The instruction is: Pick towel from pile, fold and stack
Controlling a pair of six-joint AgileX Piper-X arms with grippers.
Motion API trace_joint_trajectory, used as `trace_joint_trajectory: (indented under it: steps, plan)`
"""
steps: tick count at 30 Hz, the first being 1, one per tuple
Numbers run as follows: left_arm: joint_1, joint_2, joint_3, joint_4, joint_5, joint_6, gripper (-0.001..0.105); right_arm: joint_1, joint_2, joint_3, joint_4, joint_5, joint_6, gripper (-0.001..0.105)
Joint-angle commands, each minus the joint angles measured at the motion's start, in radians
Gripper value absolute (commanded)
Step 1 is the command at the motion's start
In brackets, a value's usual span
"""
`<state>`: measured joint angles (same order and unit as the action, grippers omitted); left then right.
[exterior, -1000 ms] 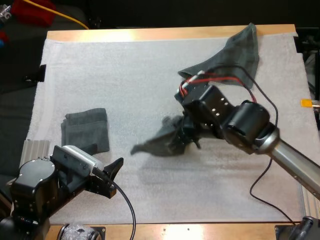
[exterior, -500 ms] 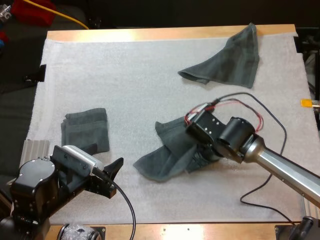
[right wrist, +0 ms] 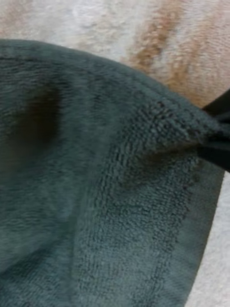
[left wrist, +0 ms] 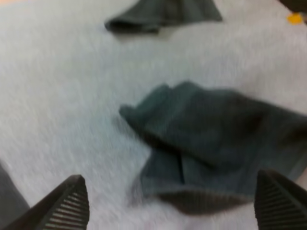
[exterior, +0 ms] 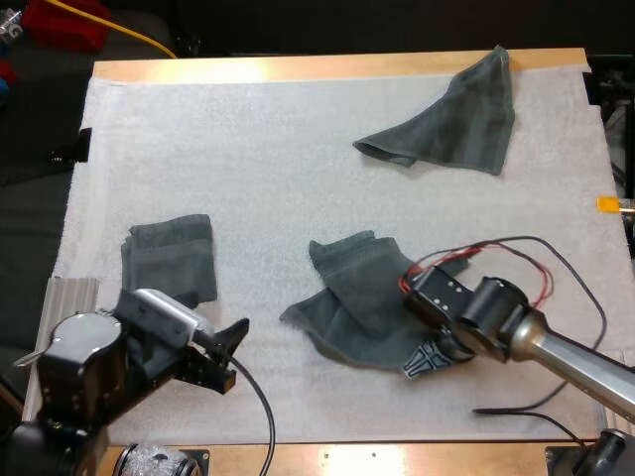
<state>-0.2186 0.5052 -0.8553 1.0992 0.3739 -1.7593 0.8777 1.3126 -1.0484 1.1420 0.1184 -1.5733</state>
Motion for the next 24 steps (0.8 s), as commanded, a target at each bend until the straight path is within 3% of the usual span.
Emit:
trace_joint_trajectory:
  steps: [1,7,12,18,20,24]
  plan:
    - [0.001,-0.003,0.018,0.003,0.030,-0.001,0.069,-0.001,-0.020,0.015,0.000,-0.006,0.022,0.001]
    - [0.001,-0.003,0.079,0.001,0.058,-0.001,0.069,-0.001,-0.039,0.030,-0.006,-0.007,0.030,0.001]
    - [0.001,-0.003,0.100,-0.005,0.102,-0.001,0.069,-0.001,-0.039,0.030,-0.018,-0.012,0.030,0.001]
    - [0.001,0.034,0.102,-0.005,0.102,-0.018,0.069,-0.001,-0.039,0.030,-0.037,-0.059,0.038,0.001]
    - [-0.003,0.060,0.102,-0.005,0.102,-0.004,0.069,-0.001,-0.039,0.030,-0.044,-0.066,0.037,0.001]
    - [-0.060,0.115,0.102,0.003,0.060,0.110,0.069,-0.001,-0.039,0.030,-0.058,-0.071,0.037,0.001]
